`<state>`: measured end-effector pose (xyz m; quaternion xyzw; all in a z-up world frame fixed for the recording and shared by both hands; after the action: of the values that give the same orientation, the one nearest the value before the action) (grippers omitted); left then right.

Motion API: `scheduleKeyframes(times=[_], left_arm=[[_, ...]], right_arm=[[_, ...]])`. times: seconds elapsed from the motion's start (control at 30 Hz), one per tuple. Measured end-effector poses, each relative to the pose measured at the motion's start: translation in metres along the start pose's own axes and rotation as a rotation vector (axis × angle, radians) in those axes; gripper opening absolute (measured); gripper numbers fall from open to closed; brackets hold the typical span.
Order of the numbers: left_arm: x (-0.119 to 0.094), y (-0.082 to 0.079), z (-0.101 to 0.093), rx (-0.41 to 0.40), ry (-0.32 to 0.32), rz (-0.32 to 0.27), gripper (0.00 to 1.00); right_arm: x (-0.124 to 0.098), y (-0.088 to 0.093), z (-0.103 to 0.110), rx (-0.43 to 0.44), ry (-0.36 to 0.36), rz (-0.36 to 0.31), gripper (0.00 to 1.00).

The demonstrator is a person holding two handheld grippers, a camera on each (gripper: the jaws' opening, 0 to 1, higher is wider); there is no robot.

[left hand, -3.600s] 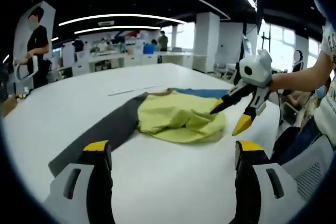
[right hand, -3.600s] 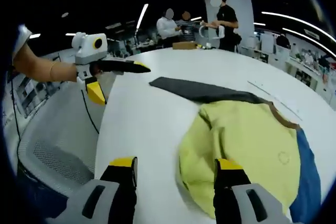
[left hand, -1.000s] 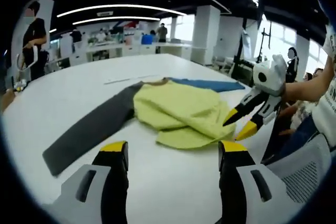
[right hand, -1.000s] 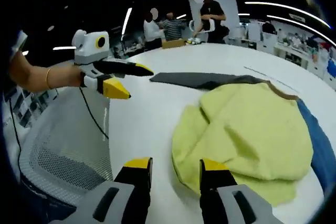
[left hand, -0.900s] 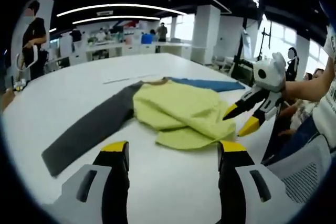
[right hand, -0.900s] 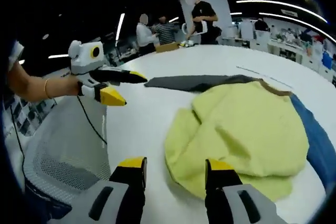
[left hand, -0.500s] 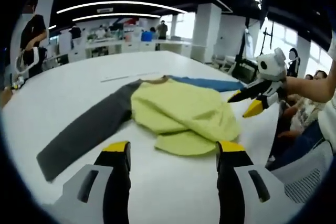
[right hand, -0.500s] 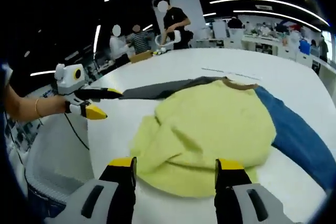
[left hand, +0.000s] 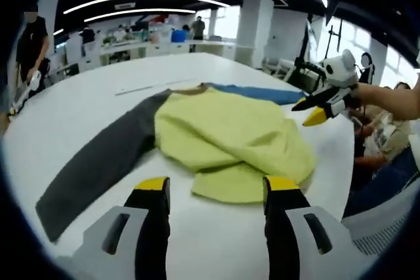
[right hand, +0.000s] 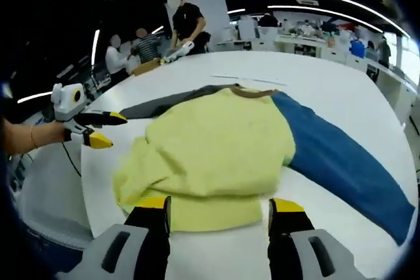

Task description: Fold the garment on the visible template until the final outline fits inside the template.

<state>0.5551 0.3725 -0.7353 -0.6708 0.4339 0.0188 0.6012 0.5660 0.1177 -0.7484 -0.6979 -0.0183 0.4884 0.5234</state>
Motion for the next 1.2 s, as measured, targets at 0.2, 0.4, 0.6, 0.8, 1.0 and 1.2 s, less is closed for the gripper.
scheduleKeyframes(times=[0.2,0.4,0.6,0.8,1.0,1.2], left_arm=[[0.013,0.004,0.01,0.006,-0.021,0.027,0.47],[0.018,0.01,0.019,0.03,-0.042,0.058,0.4],[0.02,0.013,0.021,0.063,-0.059,0.076,0.3],[0.026,0.018,0.025,0.141,-0.108,0.106,0.16],[0.027,0.023,0.024,0.178,-0.102,0.122,0.1],[0.028,0.022,0.025,0.137,-0.102,0.124,0.09]], right_arm=[[0.006,0.012,-0.009,0.012,0.016,0.036,0.46],[0.01,0.014,-0.014,-0.025,0.029,0.053,0.36],[0.014,0.018,-0.015,-0.087,0.033,0.081,0.25],[0.016,0.022,-0.017,-0.101,0.032,0.097,0.17],[0.015,0.026,-0.021,-0.094,0.039,0.115,0.08],[0.016,0.025,-0.024,-0.093,0.044,0.122,0.04]])
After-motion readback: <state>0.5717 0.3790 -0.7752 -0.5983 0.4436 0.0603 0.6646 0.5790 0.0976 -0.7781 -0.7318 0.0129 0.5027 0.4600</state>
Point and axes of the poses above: the point that each gripper's makers call its tool centre point, and the gripper's own axes: x roughly forward along the fingers, z roughly to its left, y roughly out of its underside, the point moved 1 cm from there along -x, roughly backward along the fingers, and after that the axes turned 12 degrees about -x, right-handed, at the moved point
